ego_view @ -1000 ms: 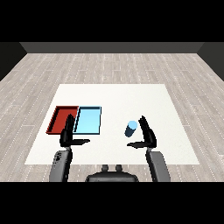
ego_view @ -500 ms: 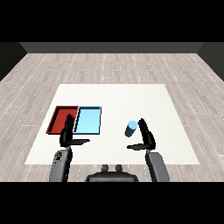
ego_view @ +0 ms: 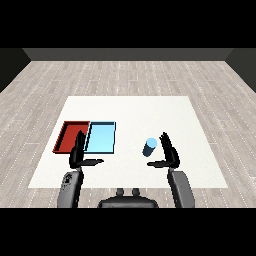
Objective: Pick the blue can and put it in the blue box
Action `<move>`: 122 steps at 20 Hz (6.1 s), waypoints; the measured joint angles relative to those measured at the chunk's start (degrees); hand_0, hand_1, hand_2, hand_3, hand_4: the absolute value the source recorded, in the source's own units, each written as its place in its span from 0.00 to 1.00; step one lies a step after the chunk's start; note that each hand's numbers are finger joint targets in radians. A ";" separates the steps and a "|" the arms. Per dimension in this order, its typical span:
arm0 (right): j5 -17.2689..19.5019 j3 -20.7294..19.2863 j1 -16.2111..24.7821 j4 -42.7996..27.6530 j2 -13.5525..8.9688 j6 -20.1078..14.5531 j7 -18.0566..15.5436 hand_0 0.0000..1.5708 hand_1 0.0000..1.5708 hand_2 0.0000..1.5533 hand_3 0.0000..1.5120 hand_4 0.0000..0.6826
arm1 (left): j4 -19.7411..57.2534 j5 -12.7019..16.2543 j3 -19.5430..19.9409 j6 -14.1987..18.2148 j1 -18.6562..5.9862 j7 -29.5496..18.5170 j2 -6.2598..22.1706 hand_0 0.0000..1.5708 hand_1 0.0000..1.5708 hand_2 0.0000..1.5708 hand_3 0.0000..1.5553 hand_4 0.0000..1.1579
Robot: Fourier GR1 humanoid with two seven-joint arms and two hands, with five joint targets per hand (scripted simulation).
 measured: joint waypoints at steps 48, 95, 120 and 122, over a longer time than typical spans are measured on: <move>-8.80 -1.07 -18.55 33.49 1.52 -6.89 -5.26 0.00 0.00 0.00 0.00 0.00 | -3.07 -0.45 0.79 0.95 0.60 1.32 0.52 0.00 0.00 0.00 0.00 0.00; -0.87 7.84 -22.47 15.77 0.60 -20.10 1.34 0.92 0.92 0.94 0.89 0.82 | 1.99 -1.11 -9.78 4.36 -5.51 3.94 -2.16 0.00 0.00 0.00 0.00 0.00; -1.73 8.90 -27.80 15.17 1.68 -18.46 3.58 0.91 0.91 0.94 0.90 0.82 | 15.54 7.22 -22.71 13.31 -17.72 2.83 -2.22 0.00 0.00 0.00 0.00 0.00; -2.24 9.73 -27.94 15.49 1.70 -18.88 3.25 0.90 0.90 0.94 0.90 0.81 | 16.70 7.69 -23.18 13.67 -17.81 2.43 -2.22 0.00 0.00 0.00 0.00 0.00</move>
